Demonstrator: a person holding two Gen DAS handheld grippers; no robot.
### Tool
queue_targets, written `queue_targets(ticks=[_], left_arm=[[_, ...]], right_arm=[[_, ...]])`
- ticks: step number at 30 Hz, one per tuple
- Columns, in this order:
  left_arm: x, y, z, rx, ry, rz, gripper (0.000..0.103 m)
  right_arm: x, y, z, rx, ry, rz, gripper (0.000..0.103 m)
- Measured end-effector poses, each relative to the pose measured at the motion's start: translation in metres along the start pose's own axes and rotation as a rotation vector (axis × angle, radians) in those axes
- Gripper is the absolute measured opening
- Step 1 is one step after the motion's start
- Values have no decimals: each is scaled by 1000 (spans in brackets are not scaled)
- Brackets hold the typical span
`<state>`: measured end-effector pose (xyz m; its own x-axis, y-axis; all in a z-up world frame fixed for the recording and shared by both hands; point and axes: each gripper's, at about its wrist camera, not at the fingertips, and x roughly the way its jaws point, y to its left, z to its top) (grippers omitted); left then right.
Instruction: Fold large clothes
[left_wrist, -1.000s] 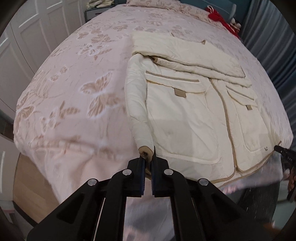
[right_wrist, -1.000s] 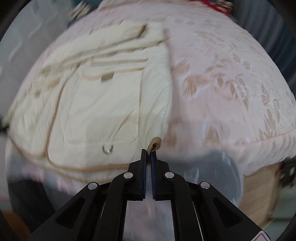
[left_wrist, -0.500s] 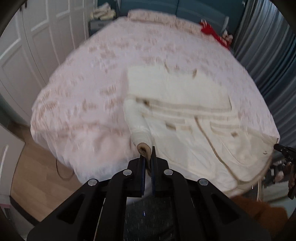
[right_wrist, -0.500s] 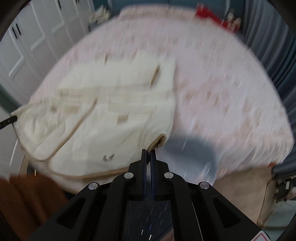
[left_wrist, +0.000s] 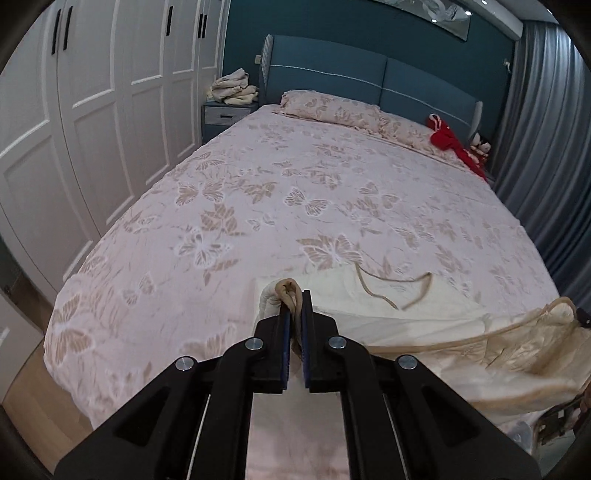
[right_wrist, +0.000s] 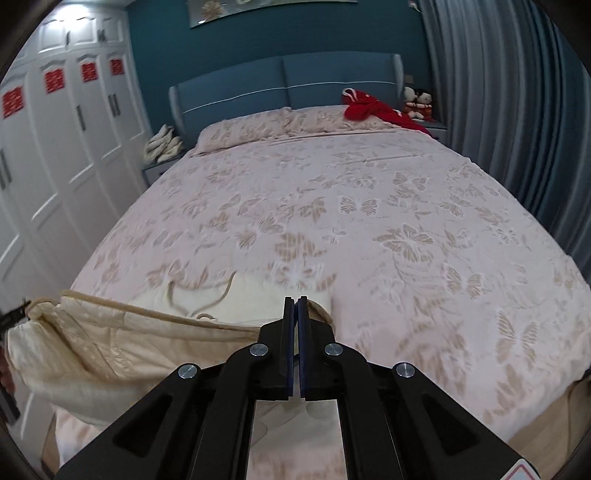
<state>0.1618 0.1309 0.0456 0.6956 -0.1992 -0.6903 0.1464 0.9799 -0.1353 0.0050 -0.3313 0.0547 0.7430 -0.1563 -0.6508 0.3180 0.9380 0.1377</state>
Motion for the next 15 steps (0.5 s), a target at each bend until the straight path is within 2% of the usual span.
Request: queue_targets(ticks=[4, 8, 15], left_arm=[[59, -9, 11, 4, 30, 46, 5], [108, -14, 12, 16, 86, 103, 5], [170, -11, -3, 17, 176, 158, 7]], right_arm=[[49, -5, 12, 77, 13, 0, 0], [94, -5, 18, 99, 26, -55, 0], [145, -36, 15, 225, 85, -97, 0]])
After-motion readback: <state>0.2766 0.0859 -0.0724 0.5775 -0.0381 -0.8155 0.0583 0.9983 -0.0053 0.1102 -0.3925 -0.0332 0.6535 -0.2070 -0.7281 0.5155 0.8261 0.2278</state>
